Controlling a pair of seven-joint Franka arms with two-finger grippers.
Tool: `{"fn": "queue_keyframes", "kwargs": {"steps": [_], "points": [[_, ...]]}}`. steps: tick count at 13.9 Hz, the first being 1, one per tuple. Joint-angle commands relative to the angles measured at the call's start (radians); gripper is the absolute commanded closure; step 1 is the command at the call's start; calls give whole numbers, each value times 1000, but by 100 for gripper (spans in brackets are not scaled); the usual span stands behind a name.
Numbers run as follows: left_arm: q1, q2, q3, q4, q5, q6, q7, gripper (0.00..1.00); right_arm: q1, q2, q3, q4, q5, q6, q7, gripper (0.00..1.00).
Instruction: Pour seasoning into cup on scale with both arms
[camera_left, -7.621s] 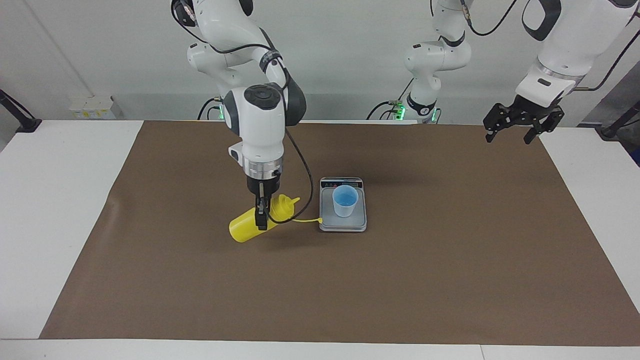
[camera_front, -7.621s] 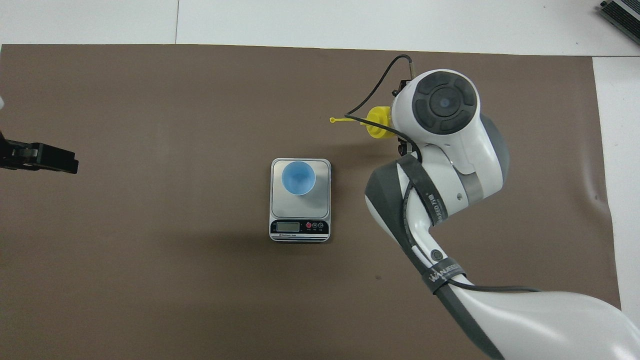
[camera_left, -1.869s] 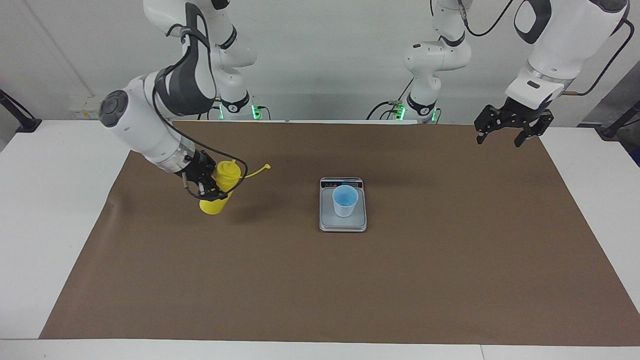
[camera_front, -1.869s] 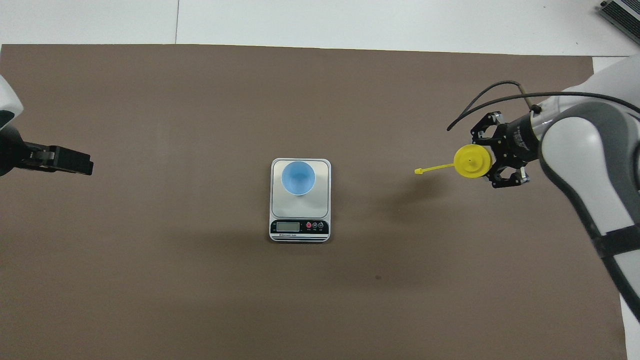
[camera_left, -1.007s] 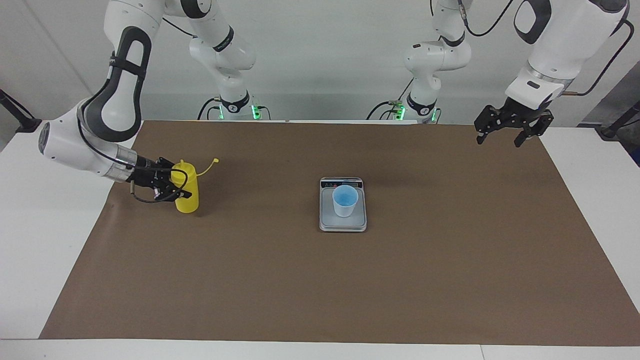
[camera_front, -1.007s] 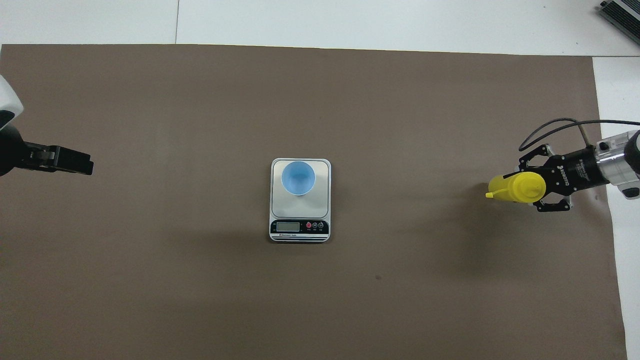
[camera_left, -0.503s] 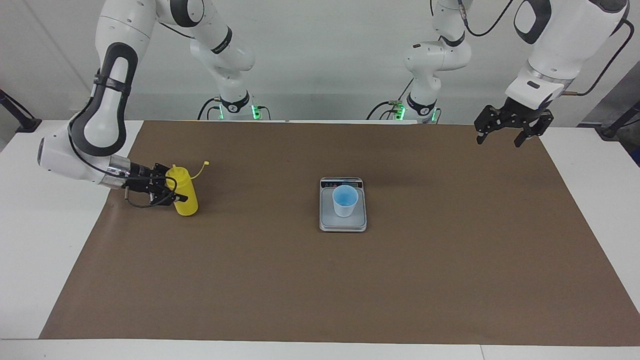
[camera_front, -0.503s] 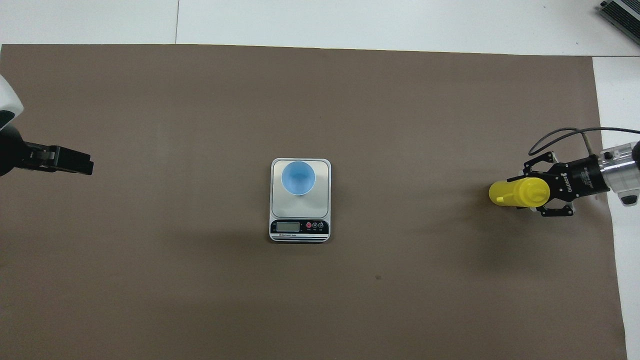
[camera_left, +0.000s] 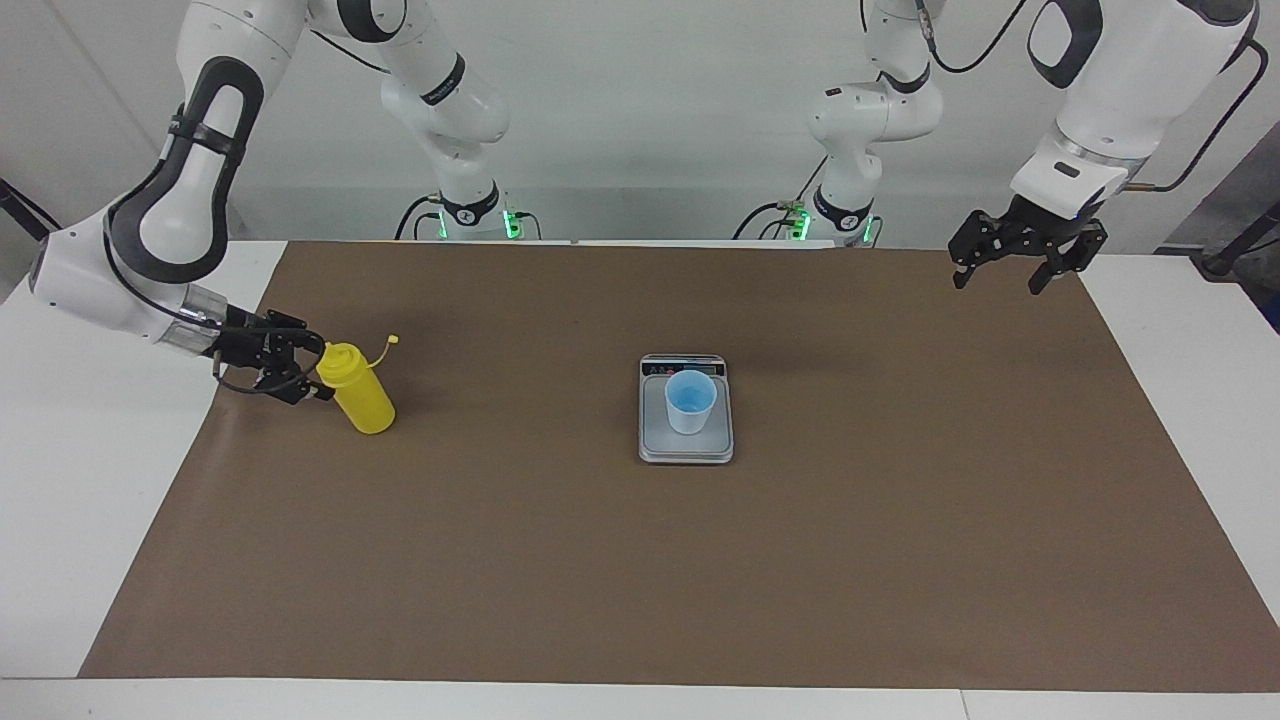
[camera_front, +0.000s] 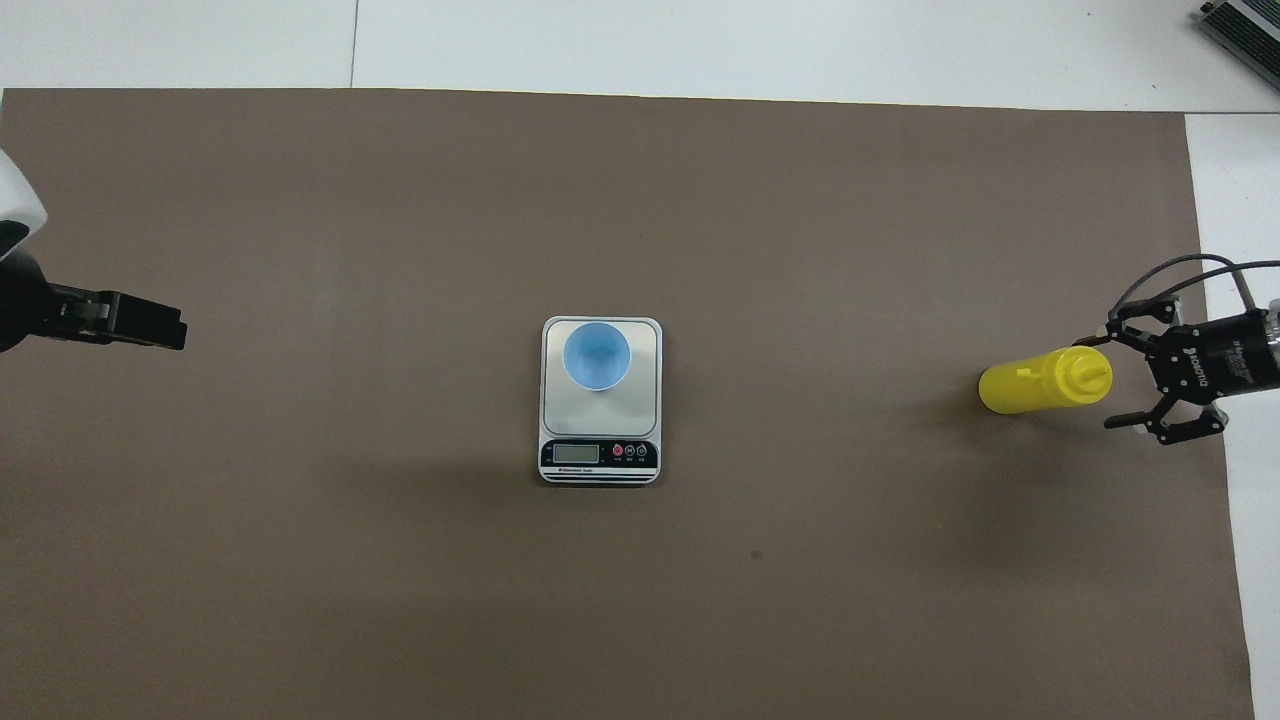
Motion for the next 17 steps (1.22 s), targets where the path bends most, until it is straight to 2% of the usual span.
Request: {"fn": "queue_keyframes", "kwargs": {"steps": [1, 7, 8, 11, 14, 17], "points": [[-8, -35, 7, -42, -10, 26, 6, 0, -6, -39, 5, -5, -78, 16, -110, 0], [-8, -35, 7, -42, -10, 26, 6, 0, 20, -143, 21, 20, -162, 39, -149, 0], [-8, -35, 7, -42, -10, 26, 6, 0, 48, -164, 26, 20, -176, 38, -189, 0], [-8, -35, 9, -44, -10, 24, 8, 0, 152, -226, 28, 20, -326, 25, -375, 0], [-8, -35, 7, -42, -10, 23, 8, 0, 221, -266, 31, 28, -360, 32, -395, 0], [-8, -35, 7, -42, -10, 22, 9, 0, 296, -272, 34, 67, -415, 31, -397, 0]]}}
